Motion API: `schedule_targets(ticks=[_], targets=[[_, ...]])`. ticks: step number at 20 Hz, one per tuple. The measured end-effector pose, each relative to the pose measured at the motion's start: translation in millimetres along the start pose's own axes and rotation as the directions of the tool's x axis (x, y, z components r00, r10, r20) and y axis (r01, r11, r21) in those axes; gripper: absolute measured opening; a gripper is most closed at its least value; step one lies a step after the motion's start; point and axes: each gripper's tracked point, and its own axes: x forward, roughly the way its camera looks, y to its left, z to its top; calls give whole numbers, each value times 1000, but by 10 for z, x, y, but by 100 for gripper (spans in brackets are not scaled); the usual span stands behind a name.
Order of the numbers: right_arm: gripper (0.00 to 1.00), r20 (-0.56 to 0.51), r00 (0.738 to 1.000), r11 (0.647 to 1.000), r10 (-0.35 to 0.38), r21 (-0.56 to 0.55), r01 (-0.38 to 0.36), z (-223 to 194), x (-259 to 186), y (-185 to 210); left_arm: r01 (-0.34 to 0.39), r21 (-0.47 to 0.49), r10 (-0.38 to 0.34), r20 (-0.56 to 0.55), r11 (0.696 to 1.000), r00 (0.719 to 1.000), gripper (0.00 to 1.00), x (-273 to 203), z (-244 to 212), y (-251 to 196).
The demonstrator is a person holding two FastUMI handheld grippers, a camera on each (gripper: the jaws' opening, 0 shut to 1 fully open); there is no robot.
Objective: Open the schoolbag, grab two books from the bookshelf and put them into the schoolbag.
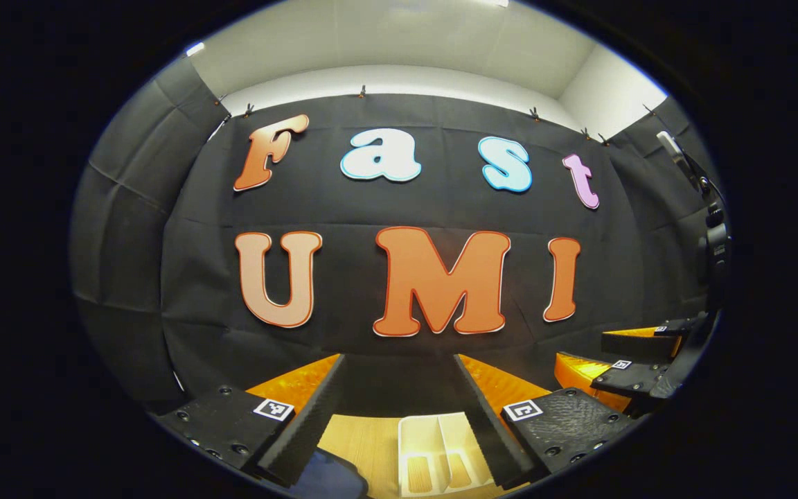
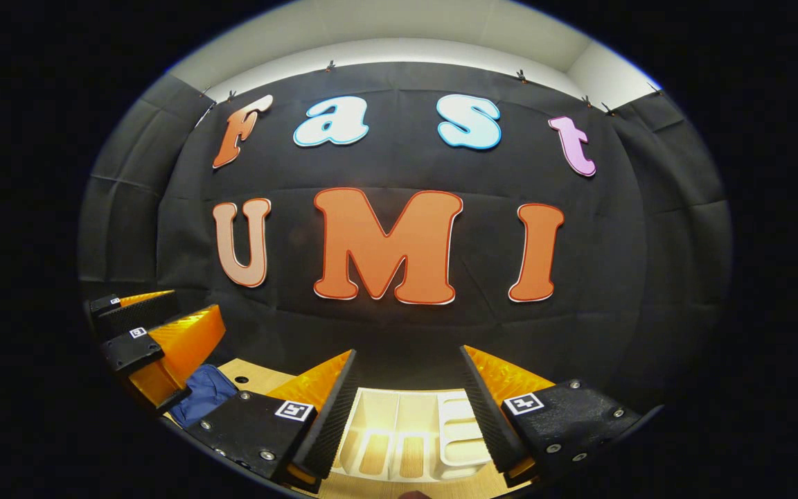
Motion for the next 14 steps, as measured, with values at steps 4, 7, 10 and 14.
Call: schedule_targets(ticks=[4,7,10,14], targets=[[87,-10,1000,1000,7,-3,-7,-31,-5,51,-7,-3,7,-8,1000,1000,94,-10,-48,39],[90,-4,1000,1000,6,-7,-7,-26,-18,62,-16,-1,16,-7,1000,1000,94,-27,-48,69],[91,6,1000,1000,11,-5,-11,-4,-19,65,-21,9,21,-4,1000,1000,93,-39,-37,74],[94,32,999,1000,3,4,-4,56,-23,28,-16,20,16,-19,1000,1000,93,-19,-51,48]])
